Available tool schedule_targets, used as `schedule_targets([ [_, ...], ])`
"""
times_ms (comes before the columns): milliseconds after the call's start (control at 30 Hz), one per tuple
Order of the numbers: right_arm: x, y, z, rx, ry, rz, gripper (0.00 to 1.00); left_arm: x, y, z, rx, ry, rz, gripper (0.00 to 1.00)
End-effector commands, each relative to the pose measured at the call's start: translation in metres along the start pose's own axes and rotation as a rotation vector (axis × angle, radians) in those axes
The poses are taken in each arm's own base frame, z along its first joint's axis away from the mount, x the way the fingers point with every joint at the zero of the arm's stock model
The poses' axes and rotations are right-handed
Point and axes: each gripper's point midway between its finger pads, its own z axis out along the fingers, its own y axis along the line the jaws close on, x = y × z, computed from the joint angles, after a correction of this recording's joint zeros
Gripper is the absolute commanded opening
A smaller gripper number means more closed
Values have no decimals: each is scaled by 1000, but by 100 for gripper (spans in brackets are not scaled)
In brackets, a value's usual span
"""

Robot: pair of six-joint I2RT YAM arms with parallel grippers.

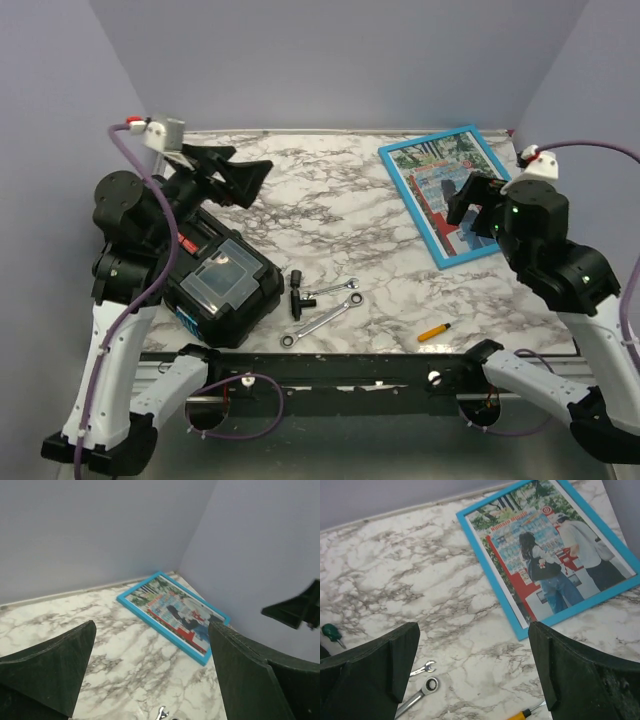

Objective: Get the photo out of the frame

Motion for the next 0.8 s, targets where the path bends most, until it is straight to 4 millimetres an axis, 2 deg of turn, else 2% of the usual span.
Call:
schedule_targets([
  [0, 26, 10, 34, 36, 60, -22, 100, 25, -20, 29, 61, 84, 53, 99],
  [200, 51, 23, 69, 38, 94, -61, 100, 55, -16, 48, 87, 140, 97, 99],
  [300, 72, 22, 92, 79, 123, -124, 100, 69, -9, 48, 84, 161, 114, 99],
  [400, 96, 21, 120, 113, 161, -209, 98, 79, -11, 42, 109, 176, 124, 99],
  [500, 123, 17, 158, 73, 229, -222, 88, 87, -14, 35, 122, 178, 135, 99],
  [600, 139, 3, 193, 25, 293, -160, 78, 93, -16, 31, 117, 178, 177, 99],
  [767, 162, 1, 232, 9, 313, -279, 71, 97, -26, 27, 119, 172, 207, 99],
])
